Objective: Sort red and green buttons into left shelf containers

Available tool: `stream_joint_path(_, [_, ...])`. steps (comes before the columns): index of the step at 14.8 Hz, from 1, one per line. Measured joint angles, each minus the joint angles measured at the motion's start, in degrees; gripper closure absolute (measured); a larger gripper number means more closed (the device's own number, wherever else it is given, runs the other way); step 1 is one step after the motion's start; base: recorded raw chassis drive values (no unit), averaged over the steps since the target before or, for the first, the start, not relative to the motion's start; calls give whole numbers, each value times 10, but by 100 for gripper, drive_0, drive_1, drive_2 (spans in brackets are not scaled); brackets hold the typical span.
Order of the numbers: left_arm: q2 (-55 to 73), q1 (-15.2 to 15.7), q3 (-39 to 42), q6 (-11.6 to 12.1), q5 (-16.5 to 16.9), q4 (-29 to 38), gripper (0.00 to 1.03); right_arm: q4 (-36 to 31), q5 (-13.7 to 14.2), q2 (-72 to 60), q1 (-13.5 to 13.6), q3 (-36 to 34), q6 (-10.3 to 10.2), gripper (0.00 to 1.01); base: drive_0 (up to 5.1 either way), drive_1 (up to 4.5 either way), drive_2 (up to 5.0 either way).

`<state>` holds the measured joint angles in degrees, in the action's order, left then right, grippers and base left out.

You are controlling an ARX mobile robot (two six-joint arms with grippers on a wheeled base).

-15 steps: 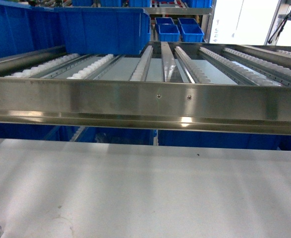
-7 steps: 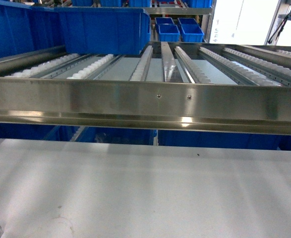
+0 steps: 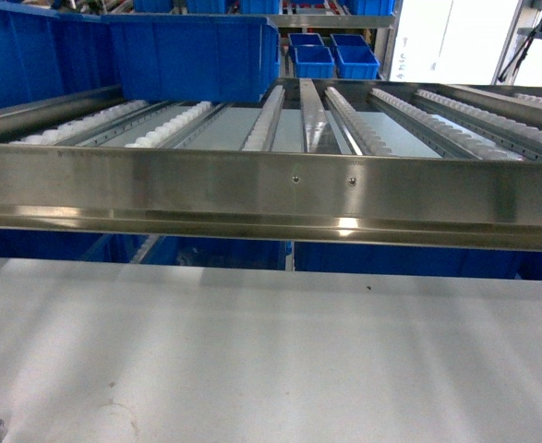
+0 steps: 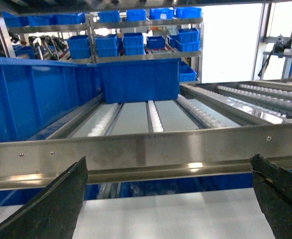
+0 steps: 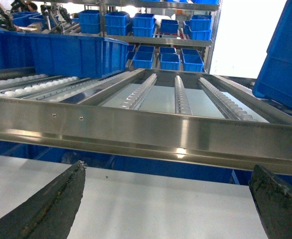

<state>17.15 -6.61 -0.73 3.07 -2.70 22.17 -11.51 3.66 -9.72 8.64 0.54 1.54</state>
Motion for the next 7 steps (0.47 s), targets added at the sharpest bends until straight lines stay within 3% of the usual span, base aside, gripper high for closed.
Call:
stream_joint_path(3, [49, 16, 0, 0, 13, 43, 5, -63, 6, -68, 3, 0, 6, 3, 0, 0, 0])
stream_joint_path(4, [92, 26, 0, 0, 17, 85, 5, -130, -3, -149, -3, 1, 15, 3, 0, 0, 0])
stream_joint_path(6, [231, 30, -4, 4, 21, 184, 5, -268, -36, -365, -59, 17, 37, 3, 0, 0, 0])
stream_joint_path(7, [290, 33, -17, 4, 26, 203, 5, -296, -50, -450, -81, 46, 50, 3, 0, 0, 0])
